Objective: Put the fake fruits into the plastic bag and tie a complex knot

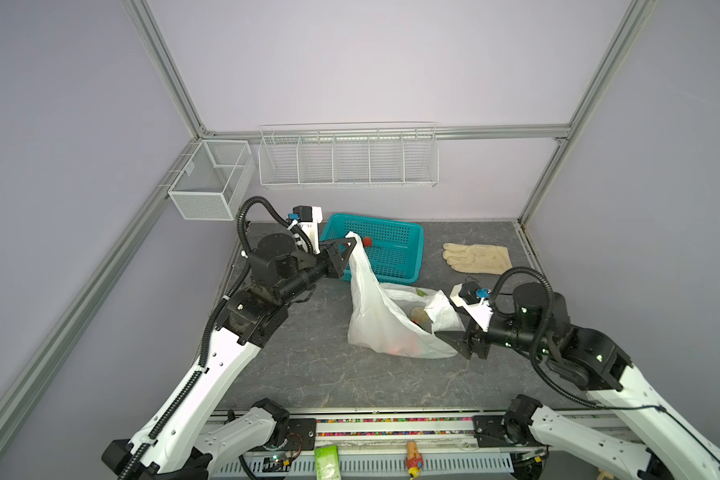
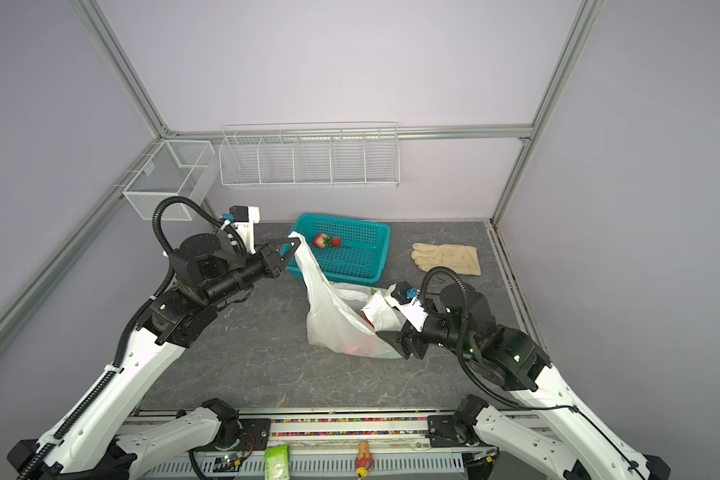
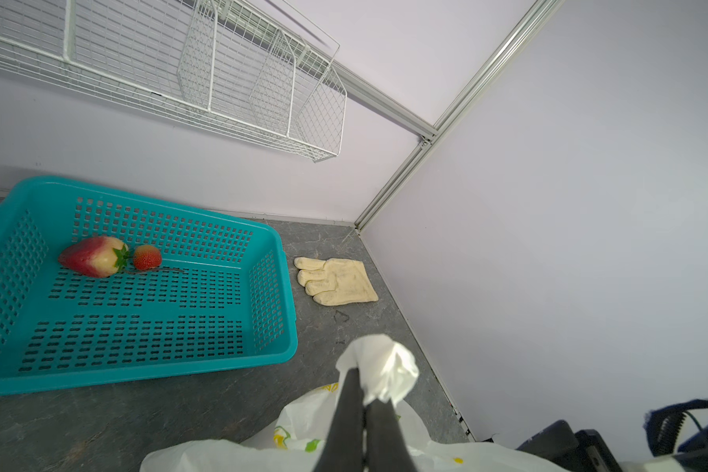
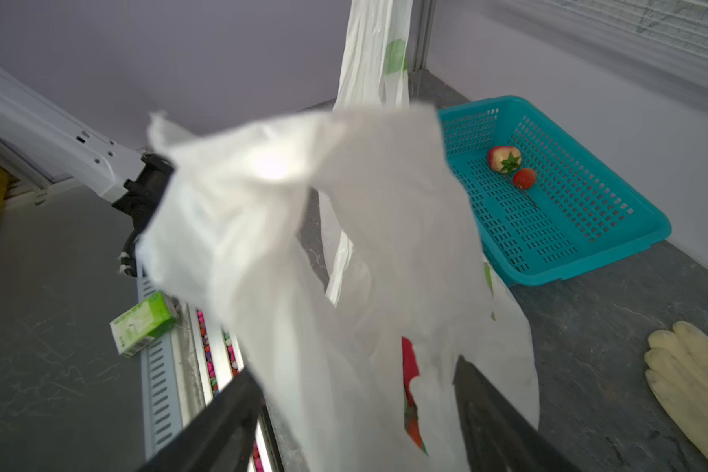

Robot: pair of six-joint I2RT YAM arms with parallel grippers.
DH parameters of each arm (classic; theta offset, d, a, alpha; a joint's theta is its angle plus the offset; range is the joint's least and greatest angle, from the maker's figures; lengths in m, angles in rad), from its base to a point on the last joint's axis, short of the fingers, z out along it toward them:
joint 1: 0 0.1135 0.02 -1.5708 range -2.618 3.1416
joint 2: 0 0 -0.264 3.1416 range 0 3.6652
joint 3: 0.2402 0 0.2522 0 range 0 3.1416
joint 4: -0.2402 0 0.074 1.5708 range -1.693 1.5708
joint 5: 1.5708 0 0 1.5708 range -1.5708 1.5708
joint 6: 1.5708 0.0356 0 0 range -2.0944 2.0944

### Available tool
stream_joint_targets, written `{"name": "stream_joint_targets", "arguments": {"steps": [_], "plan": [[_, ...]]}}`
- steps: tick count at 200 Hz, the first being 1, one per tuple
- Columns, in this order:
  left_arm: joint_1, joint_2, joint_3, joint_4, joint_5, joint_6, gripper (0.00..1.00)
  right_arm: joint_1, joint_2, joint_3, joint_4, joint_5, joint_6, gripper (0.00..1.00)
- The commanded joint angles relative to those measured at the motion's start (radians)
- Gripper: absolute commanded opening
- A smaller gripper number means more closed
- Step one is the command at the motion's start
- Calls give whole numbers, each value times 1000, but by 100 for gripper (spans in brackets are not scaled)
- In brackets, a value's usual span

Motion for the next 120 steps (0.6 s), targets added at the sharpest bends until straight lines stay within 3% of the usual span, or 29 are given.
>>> {"name": "stream_joint_targets", "arguments": {"steps": [1, 24, 37, 60, 73, 120], "plan": [[12, -6, 28, -29, -9, 23, 0, -43, -19, -41, 149, -51, -10, 46], [30, -31, -5, -18, -10, 48, 0, -97, -19, -83, 260, -153, 29, 17], [36, -54, -38, 18, -10, 71, 0, -111, -10, -105, 326, -190, 47, 12], [36, -104, -93, 83, -3, 148, 44, -130, 28, -95, 371, -207, 56, 11], [37, -131, -96, 76, -26, 192, 62, -153, 49, -82, 389, -205, 79, 10], [36, -269, -132, 96, -134, 284, 84, -228, 133, -33, 403, -219, 236, 9]]}}
